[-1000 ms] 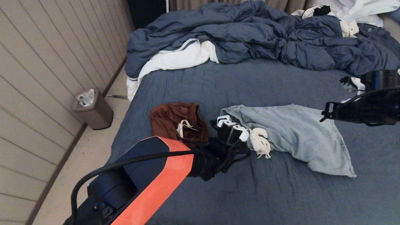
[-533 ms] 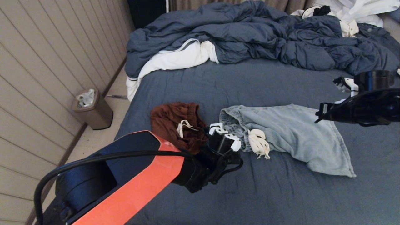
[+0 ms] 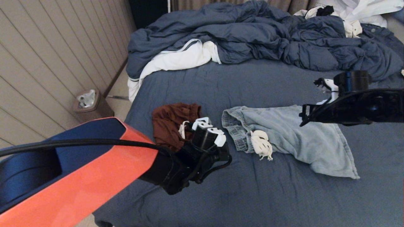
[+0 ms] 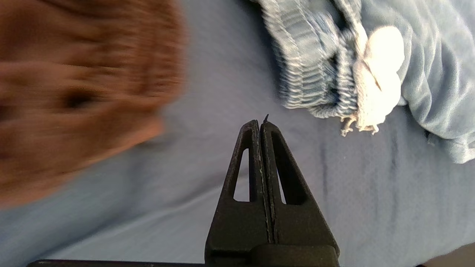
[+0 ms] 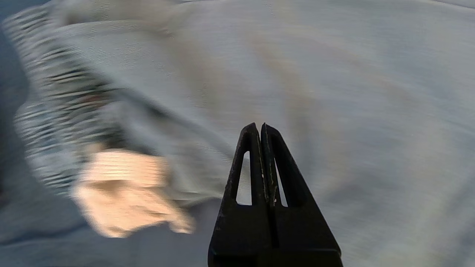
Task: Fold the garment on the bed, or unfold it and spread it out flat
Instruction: Unford the blue shorts
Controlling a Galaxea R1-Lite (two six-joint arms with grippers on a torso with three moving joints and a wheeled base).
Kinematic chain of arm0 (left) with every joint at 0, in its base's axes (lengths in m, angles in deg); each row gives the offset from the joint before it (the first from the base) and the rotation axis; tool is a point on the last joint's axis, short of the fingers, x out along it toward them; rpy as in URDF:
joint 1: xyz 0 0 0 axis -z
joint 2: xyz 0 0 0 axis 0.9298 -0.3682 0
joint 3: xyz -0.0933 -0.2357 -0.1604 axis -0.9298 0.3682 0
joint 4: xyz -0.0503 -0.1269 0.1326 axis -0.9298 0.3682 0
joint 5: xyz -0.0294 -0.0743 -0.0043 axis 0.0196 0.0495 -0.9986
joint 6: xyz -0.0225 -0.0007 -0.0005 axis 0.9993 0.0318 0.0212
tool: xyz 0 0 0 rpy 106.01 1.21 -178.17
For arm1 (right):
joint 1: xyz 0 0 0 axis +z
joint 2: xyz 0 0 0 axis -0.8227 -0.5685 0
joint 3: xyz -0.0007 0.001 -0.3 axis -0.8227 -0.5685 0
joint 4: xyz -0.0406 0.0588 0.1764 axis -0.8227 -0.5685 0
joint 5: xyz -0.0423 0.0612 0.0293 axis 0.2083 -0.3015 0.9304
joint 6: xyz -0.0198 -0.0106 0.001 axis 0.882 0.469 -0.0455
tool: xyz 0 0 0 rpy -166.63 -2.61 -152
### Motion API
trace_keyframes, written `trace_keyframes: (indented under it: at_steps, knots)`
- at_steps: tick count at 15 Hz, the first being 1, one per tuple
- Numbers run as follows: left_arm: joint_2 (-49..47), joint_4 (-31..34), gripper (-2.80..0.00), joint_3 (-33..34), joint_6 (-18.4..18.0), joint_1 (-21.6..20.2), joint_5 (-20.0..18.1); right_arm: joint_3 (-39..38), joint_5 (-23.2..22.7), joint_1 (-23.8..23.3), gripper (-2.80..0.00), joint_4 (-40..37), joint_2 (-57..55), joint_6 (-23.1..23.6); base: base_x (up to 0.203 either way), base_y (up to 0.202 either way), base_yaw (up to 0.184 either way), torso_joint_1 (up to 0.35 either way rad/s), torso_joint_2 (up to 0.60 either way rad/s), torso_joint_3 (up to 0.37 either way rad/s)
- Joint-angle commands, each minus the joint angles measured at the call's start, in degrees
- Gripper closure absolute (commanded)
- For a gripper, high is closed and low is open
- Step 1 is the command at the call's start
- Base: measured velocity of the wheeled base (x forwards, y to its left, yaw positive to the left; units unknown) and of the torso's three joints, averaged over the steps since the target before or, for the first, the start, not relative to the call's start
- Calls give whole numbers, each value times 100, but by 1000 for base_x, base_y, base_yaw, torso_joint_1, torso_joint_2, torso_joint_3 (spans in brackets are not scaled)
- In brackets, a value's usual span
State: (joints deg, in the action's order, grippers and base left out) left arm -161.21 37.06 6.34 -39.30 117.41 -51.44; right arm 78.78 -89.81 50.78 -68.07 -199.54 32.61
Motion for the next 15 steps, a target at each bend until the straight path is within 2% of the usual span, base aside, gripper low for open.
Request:
trace_keyframes:
  at_steps: [1, 4, 6, 7, 9, 11, 13, 15]
  knots:
    - [1046, -80, 0, 825, 17, -225, 34, 280, 320, 787, 0, -37, -232, -8, 0, 0, 0, 0, 0, 0]
    - [2184, -281, 0, 2312, 17, -925, 17, 1342, 930, 1827, 0, -779, -691, 1, 0, 0, 0, 0, 0, 0]
    - [2661, -637, 0, 3165, 2, -1591, 7, 2042, 1886, 2453, 0, -1160, -1159, 206, 0, 0, 0, 0, 0, 0]
    - [2753, -947, 0, 3403, -16, -1781, 24, 2328, 2196, 2666, -280, -1247, -1361, 337, 0, 0, 0, 0, 0, 0]
    - [2816, -1207, 0, 3753, -12, -1858, 16, 2920, 2511, 2922, -280, -1629, -1683, 444, 0, 0, 0, 0, 0, 0]
    - [2768, -1509, 0, 4047, 17, -1852, -25, 3399, 2641, 3044, -280, -2073, -2040, 489, 0, 0, 0, 0, 0, 0]
    - [2764, -1749, 0, 4249, 19, -1843, -234, 3443, 2853, 3106, -280, -2131, -2282, 651, 0, 0, 0, 0, 0, 0]
    - [2750, -1771, 0, 4279, 19, -1851, -289, 3438, 2886, 3156, -280, -2156, -2424, 684, 0, 0, 0, 0, 0, 0]
